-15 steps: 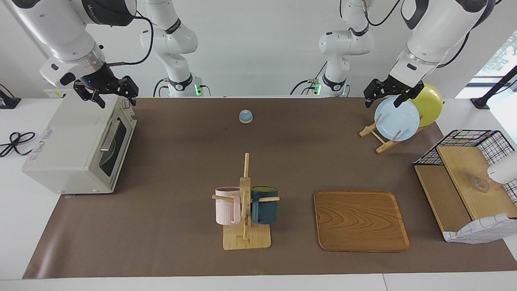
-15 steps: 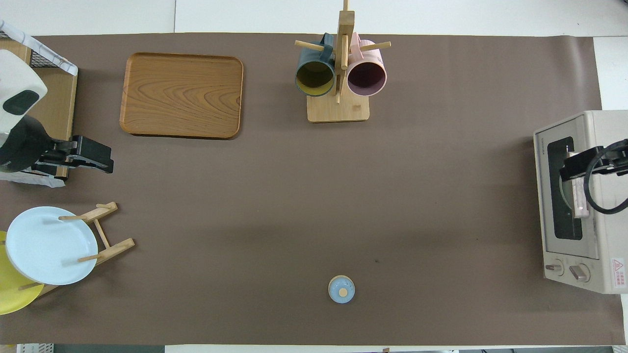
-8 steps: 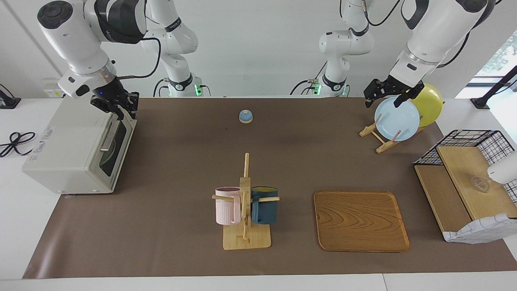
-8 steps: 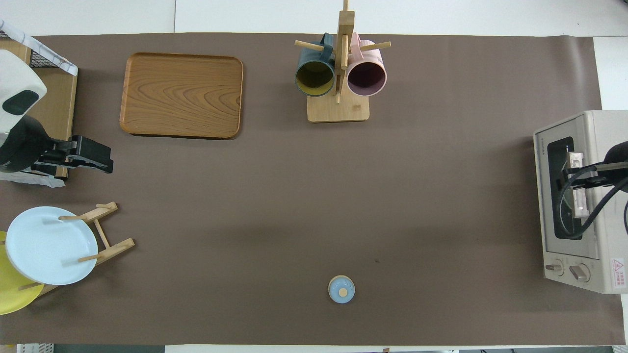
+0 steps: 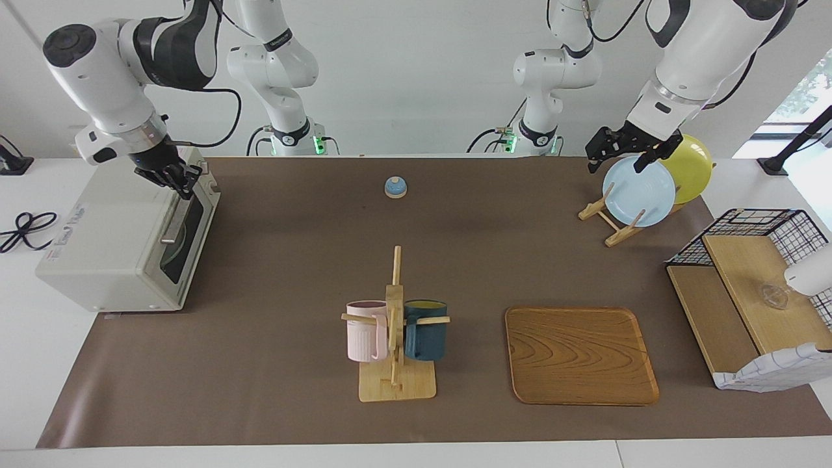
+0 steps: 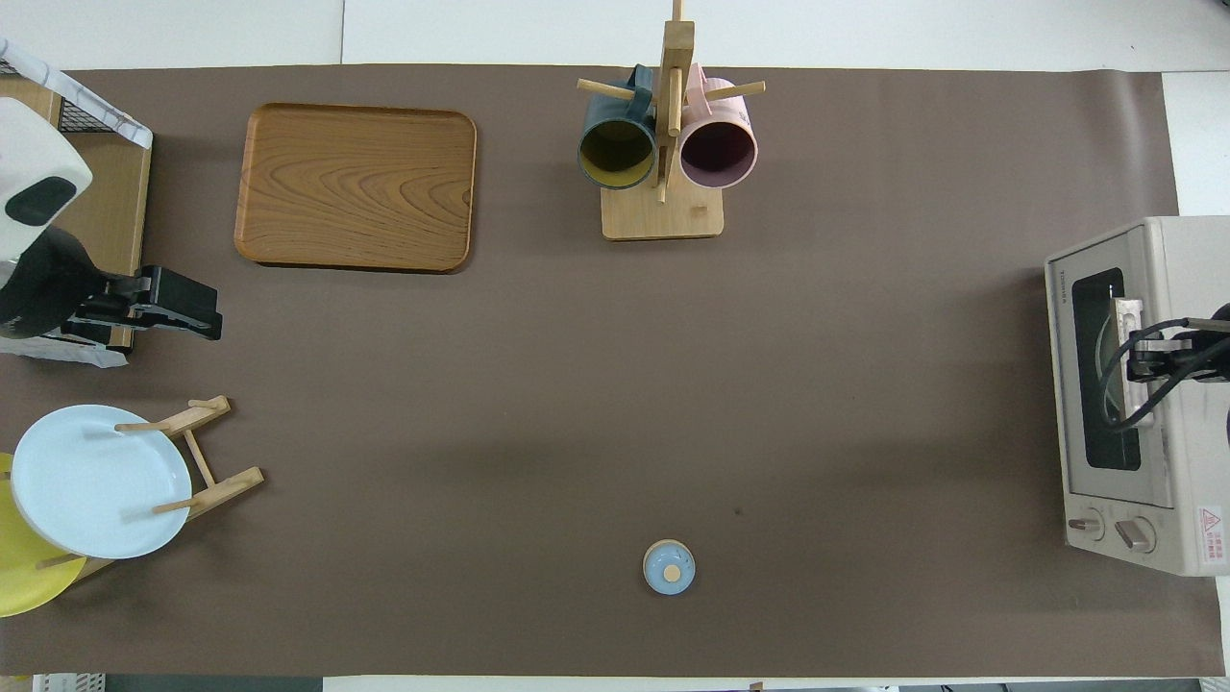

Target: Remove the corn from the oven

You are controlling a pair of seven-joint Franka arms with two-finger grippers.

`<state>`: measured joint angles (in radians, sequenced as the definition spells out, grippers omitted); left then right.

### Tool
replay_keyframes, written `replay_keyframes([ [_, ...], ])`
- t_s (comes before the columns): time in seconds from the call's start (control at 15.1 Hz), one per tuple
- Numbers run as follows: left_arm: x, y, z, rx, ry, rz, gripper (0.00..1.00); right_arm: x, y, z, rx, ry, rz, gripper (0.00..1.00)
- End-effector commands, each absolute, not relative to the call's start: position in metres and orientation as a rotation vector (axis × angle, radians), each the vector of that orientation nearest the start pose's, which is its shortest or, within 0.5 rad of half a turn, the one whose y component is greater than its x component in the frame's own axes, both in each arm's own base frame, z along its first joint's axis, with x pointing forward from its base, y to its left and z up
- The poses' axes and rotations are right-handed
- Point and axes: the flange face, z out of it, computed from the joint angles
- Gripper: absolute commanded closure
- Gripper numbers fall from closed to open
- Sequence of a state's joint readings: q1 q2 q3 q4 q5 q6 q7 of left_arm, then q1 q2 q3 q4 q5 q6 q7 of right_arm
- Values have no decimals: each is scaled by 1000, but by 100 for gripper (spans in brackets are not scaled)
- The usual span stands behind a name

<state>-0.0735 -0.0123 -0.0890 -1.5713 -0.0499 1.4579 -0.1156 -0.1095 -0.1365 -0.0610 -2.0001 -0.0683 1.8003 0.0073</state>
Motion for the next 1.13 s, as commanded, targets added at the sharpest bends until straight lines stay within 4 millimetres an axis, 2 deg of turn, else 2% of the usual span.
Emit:
replay_keyframes([
  [0.0,524,-92,625,-3152,83,172,0,504,-100,499,-3219,201,89,100],
  [0.13,525,-90,625,-3153,78,170,0,511,-100,488,-3229,185,93,100],
  [0.46,524,-91,625,-3153,83,170,0,513,-101,479,-3237,157,125,100],
  [0.66,524,-91,625,-3153,83,170,0,512,-106,479,-3256,27,143,100],
  [1.06,524,-90,625,-3152,81,172,0,505,-121,469,-3251,11,174,100],
])
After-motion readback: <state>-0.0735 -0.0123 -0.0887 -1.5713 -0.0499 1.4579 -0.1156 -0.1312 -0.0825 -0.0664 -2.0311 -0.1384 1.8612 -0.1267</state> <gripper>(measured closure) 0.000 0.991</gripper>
